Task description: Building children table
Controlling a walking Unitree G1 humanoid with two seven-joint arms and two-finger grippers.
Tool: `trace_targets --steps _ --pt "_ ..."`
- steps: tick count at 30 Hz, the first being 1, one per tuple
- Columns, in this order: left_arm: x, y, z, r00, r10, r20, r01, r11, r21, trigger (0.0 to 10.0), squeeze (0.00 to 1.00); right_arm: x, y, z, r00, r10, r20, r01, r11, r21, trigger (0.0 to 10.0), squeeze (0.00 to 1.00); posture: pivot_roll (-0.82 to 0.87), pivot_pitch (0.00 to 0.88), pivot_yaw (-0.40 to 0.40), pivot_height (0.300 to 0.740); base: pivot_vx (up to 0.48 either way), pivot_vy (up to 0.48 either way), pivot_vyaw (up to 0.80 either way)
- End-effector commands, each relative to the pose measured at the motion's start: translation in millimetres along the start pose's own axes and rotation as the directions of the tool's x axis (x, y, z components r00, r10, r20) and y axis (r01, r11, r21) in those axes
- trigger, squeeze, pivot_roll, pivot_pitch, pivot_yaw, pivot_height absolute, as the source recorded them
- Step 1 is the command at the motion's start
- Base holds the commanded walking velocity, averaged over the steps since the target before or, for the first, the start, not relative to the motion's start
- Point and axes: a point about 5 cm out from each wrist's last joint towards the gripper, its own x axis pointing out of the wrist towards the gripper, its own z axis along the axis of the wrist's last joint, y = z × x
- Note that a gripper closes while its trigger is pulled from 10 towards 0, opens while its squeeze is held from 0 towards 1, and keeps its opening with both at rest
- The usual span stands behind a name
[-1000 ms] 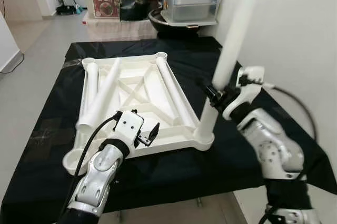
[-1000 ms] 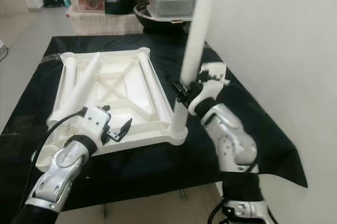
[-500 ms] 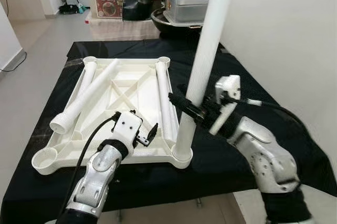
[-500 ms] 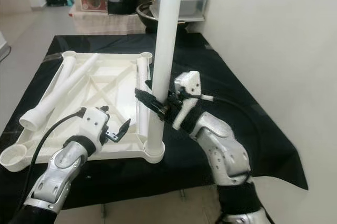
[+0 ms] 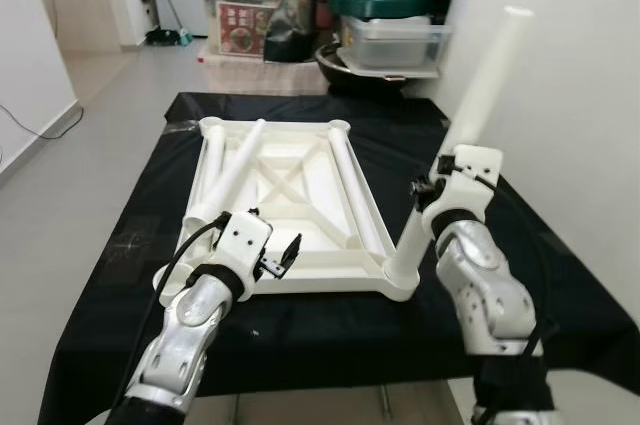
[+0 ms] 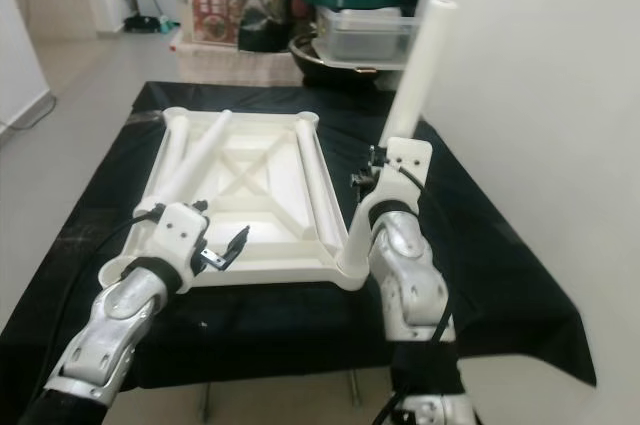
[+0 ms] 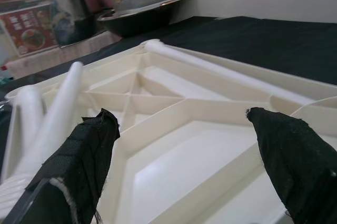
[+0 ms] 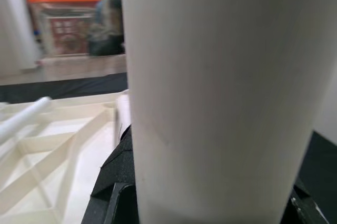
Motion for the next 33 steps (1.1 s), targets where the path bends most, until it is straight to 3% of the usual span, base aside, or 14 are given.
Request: trace_targets --steps 1,2,5,6,17,22,24,26,27,28,29,31,33 --pt "0.0 -1.4 -3 1.000 -0.009 -0.009 0.009 1.000 0.007 10.0 0.00 2.3 -30.6 -24 0.981 -0.171 -0.090 0.162 0.981 -0.102 0.0 0.00 0.03 0.000 -0.073 0.740 0.000 0.000 0.00" --pt "-0.2 -1.8 -3 1.000 -0.008 -0.009 0.008 1.000 0.007 10.0 0.00 4.7 -29.8 -20 0.984 -0.162 -0.079 0.155 0.984 -0.093 2.4 0.00 0.03 0.000 -0.075 0.740 0.000 0.000 0.00" --pt "-0.3 -2.0 -3 1.000 -0.008 -0.009 0.008 1.000 0.007 10.0 0.00 6.8 -28.2 -19 0.983 -0.169 -0.073 0.162 0.983 -0.084 2.4 0.00 0.03 0.000 -0.075 0.740 0.000 0.000 0.00" --pt "-0.4 -2.3 -4 1.000 -0.007 -0.010 0.007 1.000 0.006 10.0 0.00 8.2 -25.8 -16 0.986 -0.157 -0.061 0.153 0.986 -0.070 10.0 1.00 0.03 0.000 -0.079 0.740 0.000 0.000 0.00" --pt "-2.0 -4.2 -5 1.000 -0.003 -0.013 0.003 1.000 -0.003 10.0 0.00 -0.8 -10.2 4 0.997 -0.055 0.060 0.053 0.998 0.019 10.0 1.00 0.02 0.000 -0.081 0.740 0.000 0.000 0.00" --pt "-2.7 -4.3 -6 1.000 -0.001 -0.015 0.001 1.000 -0.005 10.0 0.00 -17.4 -1.2 9 0.983 0.117 0.138 -0.124 0.991 0.048 10.0 1.00 0.00 0.000 -0.083 0.740 0.000 0.000 0.00" --pt "-2.7 -4.3 -6 1.000 -0.001 -0.015 0.001 1.000 -0.005 10.0 0.00 -17.4 -1.2 9 0.983 0.117 0.138 -0.124 0.991 0.048 10.0 1.00 0.00 0.000 -0.083 0.740 0.000 0.000 0.00" --pt "-3.5 -4.9 -7 1.000 -0.003 -0.017 0.002 1.000 -0.007 10.0 0.00 -28.7 7.0 -5 0.960 0.274 0.053 -0.276 0.960 0.049 10.0 1.00 0.00 0.000 -0.081 0.740 0.000 0.000 0.00" --pt "-3.5 -4.9 -7 1.000 -0.003 -0.017 0.002 1.000 -0.007 10.0 0.00 -28.7 7.0 -5 0.960 0.274 0.053 -0.276 0.960 0.049 10.0 1.00 0.00 0.000 -0.081 0.740 0.000 0.000 0.00" --pt "-3.7 -5.5 -7 1.000 -0.004 -0.019 0.004 1.000 -0.008 10.0 0.00 -37.2 10.6 -17 0.932 0.362 -0.024 -0.361 0.932 0.041 10.0 1.00 0.00 0.000 -0.081 0.740 0.000 0.000 0.00" --pt "-3.7 -5.5 -7 1.000 -0.004 -0.019 0.004 1.000 -0.008 10.0 0.00 -37.2 10.6 -17 0.932 0.362 -0.024 -0.361 0.932 0.041 10.0 1.00 0.00 0.000 -0.081 0.740 0.000 0.000 0.00" --pt "-4.4 -5.9 -7 1.000 -0.006 -0.020 0.005 1.000 -0.010 10.0 0.00 -50.1 5.4 -37 0.897 0.417 -0.147 -0.419 0.908 0.020 10.0 1.00 -0.01 0.000 -0.078 0.740 0.000 0.000 0.00" --pt "-4.6 -6.0 -7 1.000 -0.006 -0.021 0.006 1.000 -0.011 10.0 0.00 -52.7 2.1 -41 0.893 0.416 -0.171 -0.418 0.908 0.022 10.0 1.00 -0.01 0.000 -0.078 0.740 0.000 0.000 0.00"
